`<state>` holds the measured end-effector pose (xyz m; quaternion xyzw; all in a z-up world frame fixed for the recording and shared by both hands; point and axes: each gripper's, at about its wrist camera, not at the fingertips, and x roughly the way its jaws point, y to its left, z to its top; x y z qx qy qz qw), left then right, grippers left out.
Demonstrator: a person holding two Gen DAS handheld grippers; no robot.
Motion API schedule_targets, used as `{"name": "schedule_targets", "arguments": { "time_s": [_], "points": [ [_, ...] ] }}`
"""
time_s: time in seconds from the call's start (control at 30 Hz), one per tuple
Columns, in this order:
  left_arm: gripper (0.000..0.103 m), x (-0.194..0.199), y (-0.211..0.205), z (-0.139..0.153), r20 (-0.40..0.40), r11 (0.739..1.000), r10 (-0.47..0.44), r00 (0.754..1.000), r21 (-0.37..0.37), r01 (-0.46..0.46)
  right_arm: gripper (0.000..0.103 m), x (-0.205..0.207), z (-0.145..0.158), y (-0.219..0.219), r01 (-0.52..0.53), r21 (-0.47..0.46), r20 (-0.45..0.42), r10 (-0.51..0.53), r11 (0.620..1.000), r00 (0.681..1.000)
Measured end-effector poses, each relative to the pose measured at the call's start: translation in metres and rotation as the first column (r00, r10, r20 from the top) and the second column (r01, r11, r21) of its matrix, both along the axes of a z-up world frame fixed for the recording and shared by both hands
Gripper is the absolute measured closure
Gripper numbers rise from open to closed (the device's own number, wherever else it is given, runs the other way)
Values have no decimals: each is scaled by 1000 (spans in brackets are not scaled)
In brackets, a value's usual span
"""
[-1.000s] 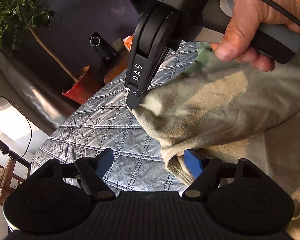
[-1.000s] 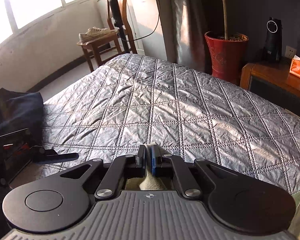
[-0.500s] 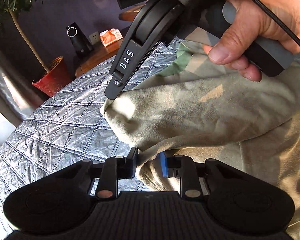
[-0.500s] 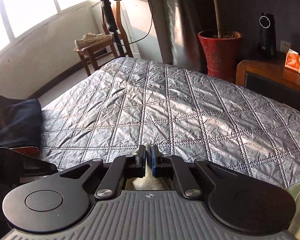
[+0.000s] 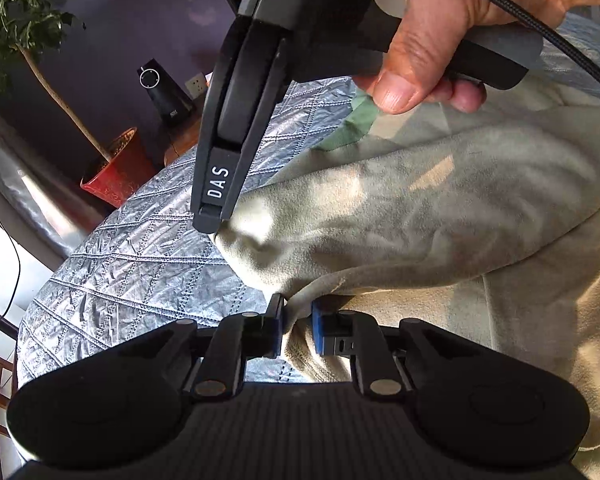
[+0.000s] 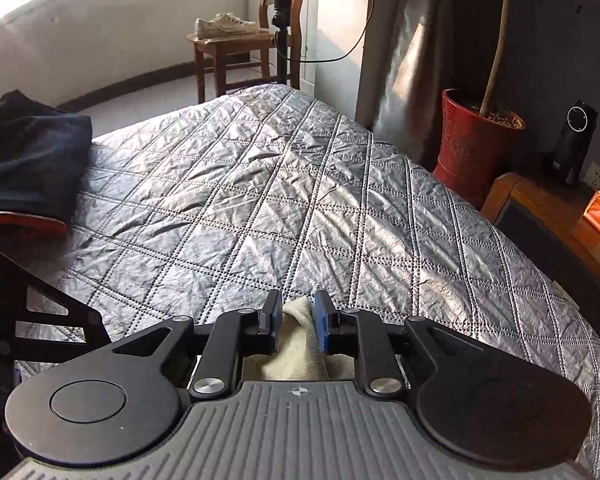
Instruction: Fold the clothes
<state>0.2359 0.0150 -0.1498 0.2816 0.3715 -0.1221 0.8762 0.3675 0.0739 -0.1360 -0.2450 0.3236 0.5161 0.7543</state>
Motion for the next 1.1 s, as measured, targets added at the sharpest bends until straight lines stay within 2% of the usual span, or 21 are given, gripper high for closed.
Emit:
{"name": "schedule_targets", "arguments": {
  "time_s": [0.1,0.17,0.23,0.3,0.33,0.4,0.5,0.57,0.63,0.67,0.77,0.8,0.9,1.03,1.1],
  "points": [
    [90,-2,0,0,2,1000,-8,1000,7,8,79,-4,-8,17,-52,-99,52,57,994,997],
    [90,-3,1,1,1,1000,-7,1000,5,7,79,-4,-16,25,-80,-159,52,89,984,995],
    [90,-4,1,1,0,1000,-7,1000,4,7,77,-3,-20,26,-94,-171,37,102,981,994],
    [91,-6,0,1,0,1000,-7,1000,7,7,83,1,-18,24,-63,-137,25,67,989,997],
    [93,-6,0,1,-1,1000,-7,1000,9,7,91,5,-16,22,-30,-113,11,32,993,999],
    [97,-8,-1,1,-8,1000,-4,1000,3,4,101,22,-7,7,77,2,-59,-77,997,995],
    [98,-8,-1,3,-18,1000,8,1000,-5,-8,103,49,6,-18,249,165,-188,-217,954,958],
    [98,-9,-2,4,-24,1000,13,1000,-6,-13,103,62,11,-31,317,213,-227,-268,924,936],
    [98,-11,-5,3,-18,1000,1,1000,17,-1,101,59,13,-27,284,172,-163,-257,943,953],
    [98,-12,-7,2,-12,999,-7,1000,33,8,97,55,12,-22,242,135,-130,-225,961,966],
    [98,-17,-12,1,0,997,-27,1000,71,27,89,37,6,-5,86,43,-83,-82,995,993],
    [98,-17,-12,1,-1,997,-27,1000,71,27,82,29,4,0,40,15,-57,-39,999,998],
    [98,-18,-12,2,-3,997,-28,1000,69,29,80,11,-4,14,-59,-85,-20,57,995,998],
    [98,-22,-14,3,0,996,-37,999,83,37,73,1,-18,26,-82,-207,44,93,975,995],
    [98,-23,-14,3,0,996,-37,999,86,37,71,2,-20,26,-75,-198,34,83,977,996]
  ]
}}
